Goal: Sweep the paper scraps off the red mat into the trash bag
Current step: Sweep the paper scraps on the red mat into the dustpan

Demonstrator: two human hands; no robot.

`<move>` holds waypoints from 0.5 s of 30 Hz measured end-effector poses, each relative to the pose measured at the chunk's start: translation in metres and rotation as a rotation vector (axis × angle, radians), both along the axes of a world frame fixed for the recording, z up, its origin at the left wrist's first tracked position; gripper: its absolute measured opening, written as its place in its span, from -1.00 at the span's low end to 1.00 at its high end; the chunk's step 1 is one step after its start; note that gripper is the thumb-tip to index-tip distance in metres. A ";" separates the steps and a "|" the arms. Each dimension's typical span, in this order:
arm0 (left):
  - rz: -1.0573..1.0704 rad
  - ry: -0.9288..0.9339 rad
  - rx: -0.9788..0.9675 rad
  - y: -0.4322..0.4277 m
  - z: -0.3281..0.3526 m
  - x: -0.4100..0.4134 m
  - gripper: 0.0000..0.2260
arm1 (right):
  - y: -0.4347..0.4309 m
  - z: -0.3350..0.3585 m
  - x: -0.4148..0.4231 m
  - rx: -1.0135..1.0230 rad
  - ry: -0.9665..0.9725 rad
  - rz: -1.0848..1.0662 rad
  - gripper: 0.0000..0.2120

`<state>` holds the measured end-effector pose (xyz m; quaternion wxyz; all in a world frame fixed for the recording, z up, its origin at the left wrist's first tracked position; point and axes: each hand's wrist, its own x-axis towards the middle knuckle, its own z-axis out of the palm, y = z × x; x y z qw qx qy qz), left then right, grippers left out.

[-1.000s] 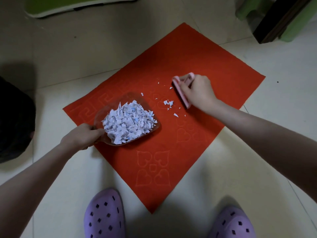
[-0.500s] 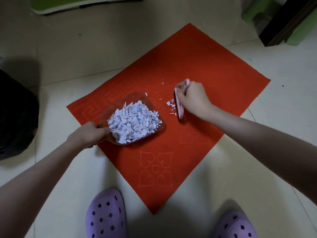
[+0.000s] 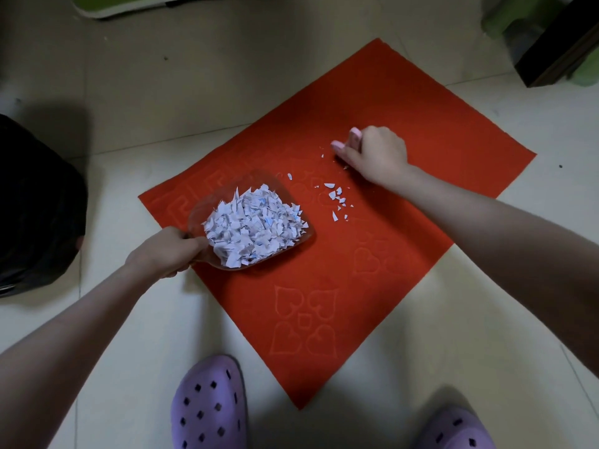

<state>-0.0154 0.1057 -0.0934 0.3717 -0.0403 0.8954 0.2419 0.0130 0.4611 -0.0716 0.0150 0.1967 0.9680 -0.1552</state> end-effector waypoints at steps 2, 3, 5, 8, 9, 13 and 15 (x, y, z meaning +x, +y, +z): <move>0.010 0.001 0.006 0.002 -0.001 -0.001 -0.75 | -0.003 0.002 0.011 -0.042 -0.029 0.020 -0.63; 0.011 0.003 0.007 0.003 -0.001 -0.002 -0.73 | -0.001 0.005 0.016 -0.052 -0.023 0.016 -0.64; 0.008 -0.009 0.008 0.005 -0.003 -0.003 -0.73 | 0.008 0.013 0.018 -0.039 0.026 -0.013 -0.64; 0.018 -0.031 0.022 0.007 -0.005 -0.004 -0.70 | 0.020 0.023 0.003 -0.011 0.126 -0.015 -0.67; 0.021 -0.034 0.027 0.007 -0.006 -0.005 -0.67 | 0.020 0.024 -0.005 -0.009 0.141 -0.002 -0.69; 0.033 -0.036 0.026 0.007 -0.007 -0.005 -0.71 | 0.011 0.012 -0.037 -0.044 0.099 0.055 -0.71; 0.035 -0.037 0.034 0.007 -0.007 -0.005 -0.74 | 0.004 0.005 -0.049 -0.060 0.042 0.107 -0.70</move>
